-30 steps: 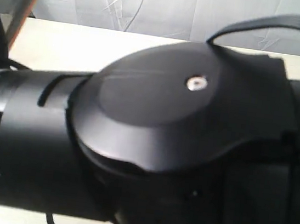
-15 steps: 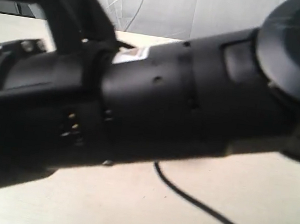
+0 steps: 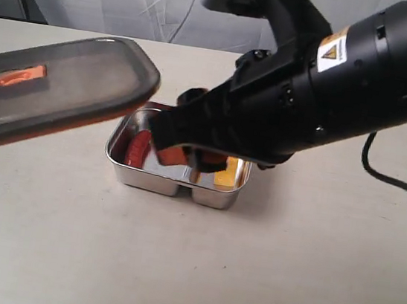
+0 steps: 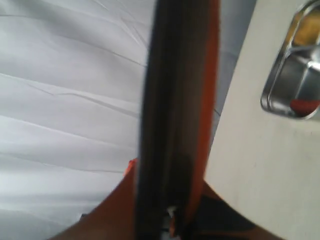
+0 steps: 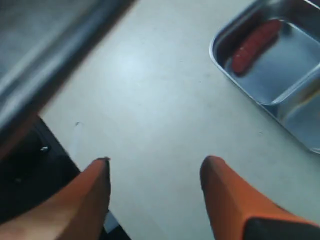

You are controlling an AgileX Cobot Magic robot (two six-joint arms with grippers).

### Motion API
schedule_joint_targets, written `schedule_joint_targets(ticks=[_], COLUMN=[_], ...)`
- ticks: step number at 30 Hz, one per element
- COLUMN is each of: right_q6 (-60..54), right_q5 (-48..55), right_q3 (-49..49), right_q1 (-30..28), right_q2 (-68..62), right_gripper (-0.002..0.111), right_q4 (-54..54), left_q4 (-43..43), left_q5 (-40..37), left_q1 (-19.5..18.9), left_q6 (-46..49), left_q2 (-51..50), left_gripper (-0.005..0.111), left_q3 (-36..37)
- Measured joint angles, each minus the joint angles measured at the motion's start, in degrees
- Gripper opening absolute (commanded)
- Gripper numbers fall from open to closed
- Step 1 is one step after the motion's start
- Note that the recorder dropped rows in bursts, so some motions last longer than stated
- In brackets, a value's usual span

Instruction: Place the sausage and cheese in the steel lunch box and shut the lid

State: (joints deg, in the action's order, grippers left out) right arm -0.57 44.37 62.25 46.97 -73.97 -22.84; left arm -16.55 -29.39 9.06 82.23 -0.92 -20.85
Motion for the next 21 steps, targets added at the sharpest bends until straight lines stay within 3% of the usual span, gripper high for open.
schedule_joint_targets(ticks=[3,5,8,11,21], right_q6=[0.57,0.57,0.57,-1.6,-16.25], right_q5=[1.35,2.07,3.21,5.73,10.4], right_q3=[0.0,0.0,0.0,0.0,-0.11], right_q1=[-3.95,-6.96,-11.46,-16.17,-19.13], right_q2=[0.0,0.0,0.0,0.0,-0.66], right_gripper=[0.042,0.027,0.009,-0.001,-0.001], right_q4=[0.28,-0.08,-3.21,-9.87,-39.89], left_q4=[12.28,18.52,24.14,25.94,22.31], left_q5=[-0.84,-1.41,-1.66,-1.66,-1.55], left_q1=[2.43,3.9,5.03,5.14,5.14], left_q6=[-6.29,-10.55,-15.13,-17.25,-17.92], left_q2=[-1.2,-1.76,-1.97,-1.97,-1.97], left_gripper=[0.0,0.0,0.0,0.0,0.0], left_q3=[0.0,0.0,0.0,0.0,0.0])
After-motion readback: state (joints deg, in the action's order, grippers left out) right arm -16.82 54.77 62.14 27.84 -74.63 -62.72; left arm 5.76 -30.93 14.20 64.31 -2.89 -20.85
